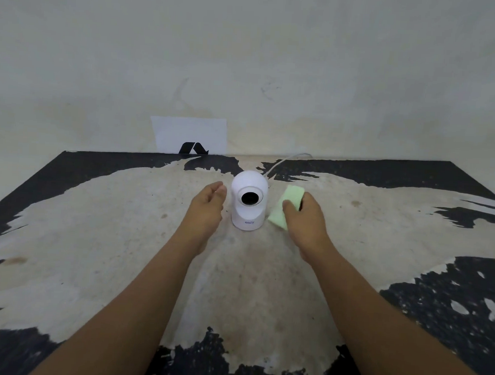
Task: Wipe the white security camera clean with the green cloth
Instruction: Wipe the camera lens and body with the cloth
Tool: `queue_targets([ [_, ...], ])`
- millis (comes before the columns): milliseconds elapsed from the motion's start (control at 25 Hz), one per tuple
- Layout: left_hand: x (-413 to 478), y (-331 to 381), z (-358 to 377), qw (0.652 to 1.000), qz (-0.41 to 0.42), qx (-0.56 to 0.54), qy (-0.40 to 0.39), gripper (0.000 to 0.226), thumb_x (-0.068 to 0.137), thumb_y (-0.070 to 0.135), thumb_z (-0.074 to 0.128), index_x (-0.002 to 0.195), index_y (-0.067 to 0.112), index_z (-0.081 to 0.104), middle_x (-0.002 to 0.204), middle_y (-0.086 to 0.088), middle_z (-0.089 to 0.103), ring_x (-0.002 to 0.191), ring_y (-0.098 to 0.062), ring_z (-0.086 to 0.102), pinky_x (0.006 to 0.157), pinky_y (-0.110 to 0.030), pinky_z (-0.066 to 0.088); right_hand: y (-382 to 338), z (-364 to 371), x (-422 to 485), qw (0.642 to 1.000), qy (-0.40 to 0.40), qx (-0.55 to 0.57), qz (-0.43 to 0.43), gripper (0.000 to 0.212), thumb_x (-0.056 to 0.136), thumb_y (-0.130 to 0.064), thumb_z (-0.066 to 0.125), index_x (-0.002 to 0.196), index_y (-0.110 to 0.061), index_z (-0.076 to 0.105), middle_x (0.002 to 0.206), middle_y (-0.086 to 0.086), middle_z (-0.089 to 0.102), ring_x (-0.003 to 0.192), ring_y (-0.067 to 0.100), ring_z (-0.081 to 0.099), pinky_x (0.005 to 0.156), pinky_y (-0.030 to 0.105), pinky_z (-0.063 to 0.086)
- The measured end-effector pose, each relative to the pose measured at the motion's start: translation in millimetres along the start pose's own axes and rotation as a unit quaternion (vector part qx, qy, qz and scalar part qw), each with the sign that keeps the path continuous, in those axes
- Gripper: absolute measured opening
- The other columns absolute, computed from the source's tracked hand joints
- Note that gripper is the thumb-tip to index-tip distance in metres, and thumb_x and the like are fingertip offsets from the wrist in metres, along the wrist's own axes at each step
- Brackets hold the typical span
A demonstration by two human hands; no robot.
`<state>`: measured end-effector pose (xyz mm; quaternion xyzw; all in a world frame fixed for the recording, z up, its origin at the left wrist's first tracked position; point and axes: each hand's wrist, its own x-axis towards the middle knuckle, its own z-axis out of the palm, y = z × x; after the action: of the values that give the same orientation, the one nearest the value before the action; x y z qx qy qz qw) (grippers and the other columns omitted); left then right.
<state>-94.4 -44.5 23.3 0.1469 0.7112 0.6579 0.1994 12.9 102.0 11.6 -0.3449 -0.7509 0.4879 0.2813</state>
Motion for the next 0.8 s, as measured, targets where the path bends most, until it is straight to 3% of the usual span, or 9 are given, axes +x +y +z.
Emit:
queue_targets([
  [120, 4.5, -0.6, 11.1, 0.999, -0.016, -0.022, -0.034, 0.03, 0.097, 0.039, 0.039, 0.117, 0.027, 0.057, 0.118, 0.0, 0.063, 0.111, -0.023, 0.059, 0.098, -0.041, 0.047, -3.0, 24.6, -8.9, 0.998, -0.069, -0.011, 0.003, 0.025, 0.097, -0.022, 0.041, 0.112, -0.008, 0.054, 0.098, 0.006, 0.057, 0.088, 0.022, 0.053, 0.072, 0.031, 0.038],
  [200, 6.5, -2.1, 15.1, 0.999, -0.02, -0.037, -0.026, 0.032, 0.097, 0.039, 0.039, 0.112, 0.021, 0.061, 0.114, -0.007, 0.068, 0.109, -0.028, 0.063, 0.095, -0.045, 0.051, -5.0, 35.8, -15.0, 0.993, -0.103, 0.049, 0.02, 0.036, 0.099, -0.032, 0.034, 0.121, -0.012, 0.055, 0.111, 0.006, 0.061, 0.101, 0.022, 0.056, 0.082, 0.033, 0.042],
  [320, 9.7, -4.0, 14.4, 0.999, -0.021, -0.042, -0.026, 0.035, 0.097, 0.039, 0.041, 0.112, 0.015, 0.063, 0.111, -0.01, 0.069, 0.104, -0.028, 0.066, 0.092, -0.045, 0.054, -5.1, 47.2, -21.8, 0.984, -0.145, 0.099, 0.002, 0.054, 0.099, -0.047, 0.03, 0.147, -0.023, 0.031, 0.144, 0.001, 0.046, 0.131, 0.017, 0.043, 0.108, 0.033, 0.033],
  [480, 13.0, -6.8, 12.5, 0.997, -0.025, -0.063, -0.034, 0.038, 0.096, 0.038, 0.044, 0.113, 0.012, 0.065, 0.109, -0.013, 0.072, 0.099, -0.026, 0.069, 0.088, -0.043, 0.056, -14.0, 53.6, -24.9, 0.985, -0.125, 0.09, -0.079, 0.072, 0.092, -0.056, 0.034, 0.152, -0.025, 0.009, 0.158, 0.002, 0.024, 0.143, 0.015, 0.027, 0.117, 0.031, 0.023],
  [600, 12.2, -6.0, 10.5, 0.996, -0.019, -0.072, -0.054, 0.038, 0.096, 0.038, 0.044, 0.109, 0.011, 0.067, 0.102, -0.014, 0.073, 0.087, -0.023, 0.07, 0.076, -0.038, 0.057, -23.3, 48.6, -20.4, 0.981, -0.162, -0.01, -0.109, 0.077, 0.092, -0.06, 0.033, 0.152, -0.029, -0.002, 0.164, 0.001, -0.006, 0.15, 0.016, 0.001, 0.118, 0.033, 0.011],
  [640, 12.1, -6.5, 9.8, 0.995, -0.016, -0.074, -0.058, 0.037, 0.096, 0.037, 0.044, 0.11, 0.01, 0.066, 0.101, -0.015, 0.073, 0.086, -0.024, 0.07, 0.073, -0.036, 0.056, -26.2, 46.2, -17.9, 0.975, -0.16, -0.071, -0.135, 0.076, 0.092, -0.06, 0.033, 0.152, -0.029, 0.0, 0.164, 0.002, -0.008, 0.15, 0.019, -0.002, 0.119, 0.037, 0.011],
  [800, 11.7, -8.1, 10.6, 0.997, -0.002, -0.059, -0.057, 0.029, 0.097, 0.025, 0.042, 0.106, 0.009, 0.065, 0.103, -0.017, 0.073, 0.088, -0.026, 0.07, 0.071, -0.033, 0.059, -38.7, 43.2, -2.7, 0.915, -0.106, -0.296, -0.254, 0.077, 0.085, -0.068, 0.018, 0.149, -0.024, 0.024, 0.16, 0.012, 0.016, 0.148, 0.031, 0.012, 0.119, 0.053, 0.009],
])
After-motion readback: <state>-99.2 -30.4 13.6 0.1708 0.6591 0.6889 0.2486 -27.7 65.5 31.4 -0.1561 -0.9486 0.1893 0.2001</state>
